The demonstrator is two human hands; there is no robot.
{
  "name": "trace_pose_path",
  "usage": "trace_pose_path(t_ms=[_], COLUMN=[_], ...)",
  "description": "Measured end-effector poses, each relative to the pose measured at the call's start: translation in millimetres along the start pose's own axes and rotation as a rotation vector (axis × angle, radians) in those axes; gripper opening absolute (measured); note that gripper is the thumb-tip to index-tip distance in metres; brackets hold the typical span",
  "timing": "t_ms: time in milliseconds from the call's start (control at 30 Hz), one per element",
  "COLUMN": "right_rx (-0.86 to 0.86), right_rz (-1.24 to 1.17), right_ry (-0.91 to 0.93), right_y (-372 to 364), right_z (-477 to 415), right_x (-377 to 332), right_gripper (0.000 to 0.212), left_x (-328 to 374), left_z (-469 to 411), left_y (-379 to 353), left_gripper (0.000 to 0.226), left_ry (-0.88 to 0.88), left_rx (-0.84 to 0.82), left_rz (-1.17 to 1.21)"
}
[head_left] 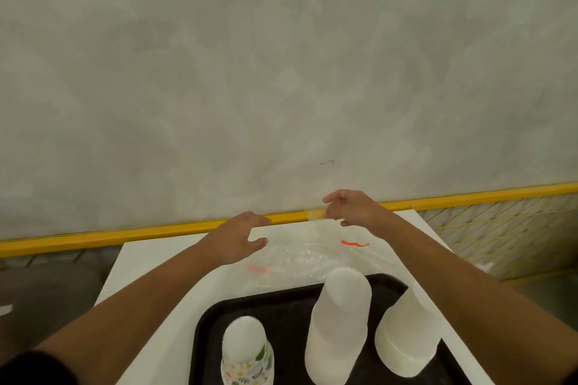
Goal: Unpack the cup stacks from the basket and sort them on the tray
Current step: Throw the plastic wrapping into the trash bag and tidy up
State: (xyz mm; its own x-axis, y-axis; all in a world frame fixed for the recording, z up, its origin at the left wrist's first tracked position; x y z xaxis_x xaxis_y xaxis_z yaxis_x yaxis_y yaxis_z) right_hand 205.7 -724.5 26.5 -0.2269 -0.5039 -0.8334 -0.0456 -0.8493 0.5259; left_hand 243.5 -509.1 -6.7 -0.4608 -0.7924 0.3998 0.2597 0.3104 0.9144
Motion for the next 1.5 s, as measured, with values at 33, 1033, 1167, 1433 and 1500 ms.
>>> trace_pose_path(t_ms=[33,1033,1167,1433,1500], right_rx=[-0.042,0.085,0.199,0.430,0.505], right_rz=[0.147,0.904,0.976,0.532,0.244], right_ry=[0.011,0.811,0.984,0.833,0.705], right_y=[-4.9,-14.6,-15.4,-20.8,-28.7], right_z=[-11.1,35.5,78.2,138.9,152.5], right_x=[12.3,-112.2,-154.7,-195.9,-191.4], right_gripper=[0.040,0.023,0.023,0.043,0.058], left_x=[-4.9,-43.4,-36.9,-30.7,-36.1], left_z=[-9.8,31.6,69.9,146.8,163.2], left_y=[-10.2,52.7,94.9,134.5,133.7], left_gripper=[0.046,0.084,0.076,0.011,0.009], left_ry=[0.005,0.191,0.215,0.195,0.195], left_rx=[-0.031,0.058,0.085,0.106,0.156], left_rz=[-0.029,0.253,0.431,0.859,1.003])
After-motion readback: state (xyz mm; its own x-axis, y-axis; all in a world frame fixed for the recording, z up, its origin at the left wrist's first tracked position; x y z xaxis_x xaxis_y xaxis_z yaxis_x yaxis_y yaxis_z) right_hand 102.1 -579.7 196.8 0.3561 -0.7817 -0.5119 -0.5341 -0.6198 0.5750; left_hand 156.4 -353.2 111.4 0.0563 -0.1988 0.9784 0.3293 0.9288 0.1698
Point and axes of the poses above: each hand's wrist, its own z-axis away from the middle knuckle, its own y-axis out of the back of the hand, x = y × z, the point moved 4 cm from there along -z, towards the middle knuckle, and after that the axes turned 4 degrees about y, right-handed, at the moved point
